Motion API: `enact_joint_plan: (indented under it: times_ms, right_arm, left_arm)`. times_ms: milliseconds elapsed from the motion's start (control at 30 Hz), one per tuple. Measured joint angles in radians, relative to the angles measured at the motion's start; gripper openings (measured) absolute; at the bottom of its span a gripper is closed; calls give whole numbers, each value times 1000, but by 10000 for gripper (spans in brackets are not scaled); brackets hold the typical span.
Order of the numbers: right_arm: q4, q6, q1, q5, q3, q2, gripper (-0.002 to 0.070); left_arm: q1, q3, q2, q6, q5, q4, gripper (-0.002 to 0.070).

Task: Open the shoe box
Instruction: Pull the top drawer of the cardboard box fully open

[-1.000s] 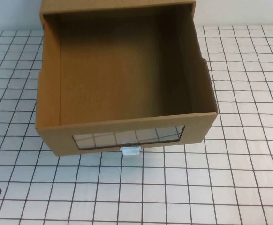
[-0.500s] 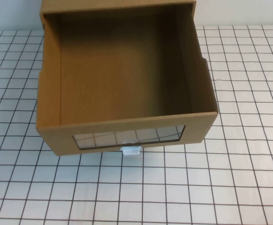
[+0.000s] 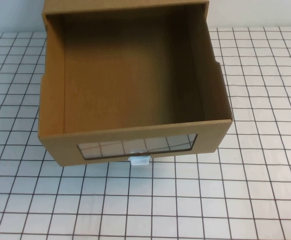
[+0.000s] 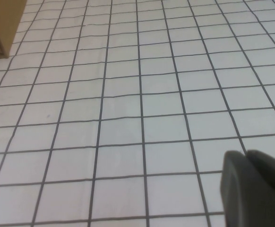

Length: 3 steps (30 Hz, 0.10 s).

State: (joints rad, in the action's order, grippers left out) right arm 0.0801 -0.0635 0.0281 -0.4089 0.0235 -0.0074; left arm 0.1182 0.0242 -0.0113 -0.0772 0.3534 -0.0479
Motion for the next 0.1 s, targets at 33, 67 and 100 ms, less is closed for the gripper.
enact_joint_plan:
  times_ms: [33,67,100]
  right_arm:
    - [0,0,0,0,0,0,-13]
    - [0,0,0,0,0,0,-13]
    - [0,0,0,0,0,0,-13]
  left_arm:
    - [0,0,0,0,0,0,-2]
    - [0,0,0,0,0,0,-2]
    - [0,0,0,0,0,0,-2]
